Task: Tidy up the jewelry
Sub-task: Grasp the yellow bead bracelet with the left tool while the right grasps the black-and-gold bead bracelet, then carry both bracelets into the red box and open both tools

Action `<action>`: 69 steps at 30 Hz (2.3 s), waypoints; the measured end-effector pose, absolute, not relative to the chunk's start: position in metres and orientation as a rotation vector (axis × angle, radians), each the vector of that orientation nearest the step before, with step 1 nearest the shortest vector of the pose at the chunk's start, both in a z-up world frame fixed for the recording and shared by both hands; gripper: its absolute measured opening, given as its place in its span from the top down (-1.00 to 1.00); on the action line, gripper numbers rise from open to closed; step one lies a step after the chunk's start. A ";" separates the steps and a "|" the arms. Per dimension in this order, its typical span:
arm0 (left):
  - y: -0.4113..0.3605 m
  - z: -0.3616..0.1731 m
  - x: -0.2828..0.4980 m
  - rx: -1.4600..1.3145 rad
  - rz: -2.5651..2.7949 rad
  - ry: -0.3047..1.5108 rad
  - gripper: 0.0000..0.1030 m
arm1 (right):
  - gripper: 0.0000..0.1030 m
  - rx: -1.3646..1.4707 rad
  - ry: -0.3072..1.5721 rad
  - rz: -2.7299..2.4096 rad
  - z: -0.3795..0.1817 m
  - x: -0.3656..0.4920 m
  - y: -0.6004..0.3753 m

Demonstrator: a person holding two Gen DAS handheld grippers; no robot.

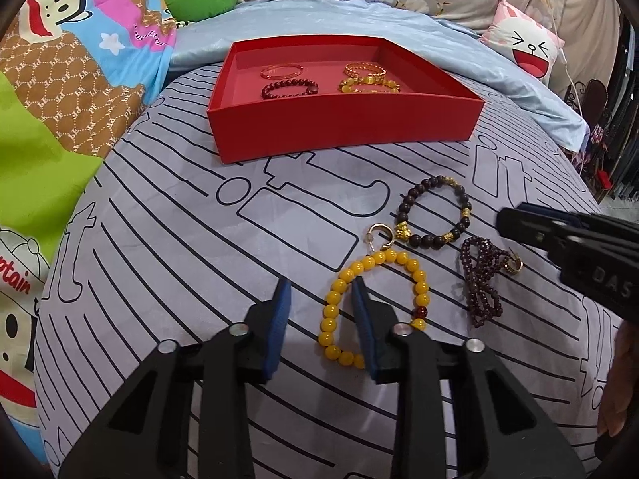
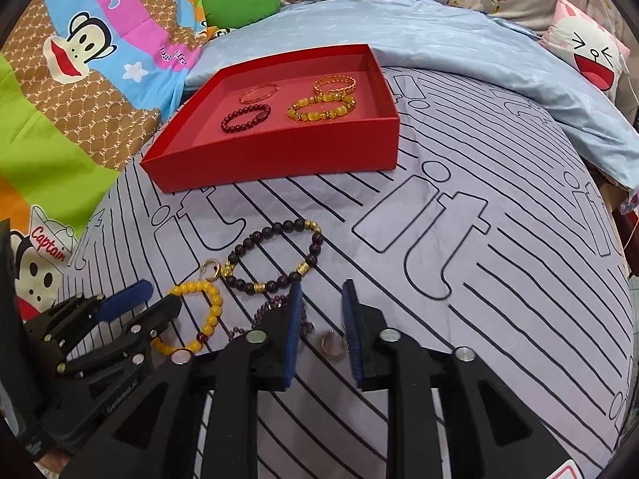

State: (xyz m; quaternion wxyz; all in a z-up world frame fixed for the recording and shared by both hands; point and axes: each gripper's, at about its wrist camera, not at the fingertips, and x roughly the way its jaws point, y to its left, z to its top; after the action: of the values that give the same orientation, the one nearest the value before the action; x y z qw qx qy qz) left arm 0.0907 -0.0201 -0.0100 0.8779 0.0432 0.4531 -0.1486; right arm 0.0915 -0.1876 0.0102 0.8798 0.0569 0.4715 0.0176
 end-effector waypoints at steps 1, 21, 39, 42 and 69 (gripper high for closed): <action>-0.020 -0.010 0.091 0.086 -0.315 0.947 0.67 | 0.46 0.114 0.984 0.036 0.009 0.095 -0.186; -0.015 -0.009 0.092 0.039 -0.333 0.976 0.84 | 0.67 0.040 0.987 0.002 -0.009 0.125 -0.177; -0.023 0.001 0.088 0.046 -0.354 0.993 0.86 | 0.85 0.109 0.914 0.014 0.032 0.102 -0.193; -0.026 0.010 0.086 0.046 -0.370 0.980 0.86 | 0.85 0.113 0.887 0.021 0.045 0.097 -0.194; -0.038 0.115 0.136 -0.020 -0.473 0.781 0.86 | 0.85 0.110 0.762 0.042 0.108 0.125 -0.204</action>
State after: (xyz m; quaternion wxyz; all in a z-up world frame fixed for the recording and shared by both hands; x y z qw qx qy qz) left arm 0.1363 -0.0379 0.1149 0.8976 -0.0097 0.3770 -0.2284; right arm 0.1250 -0.2044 0.1079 0.9265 0.0535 0.3718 0.0207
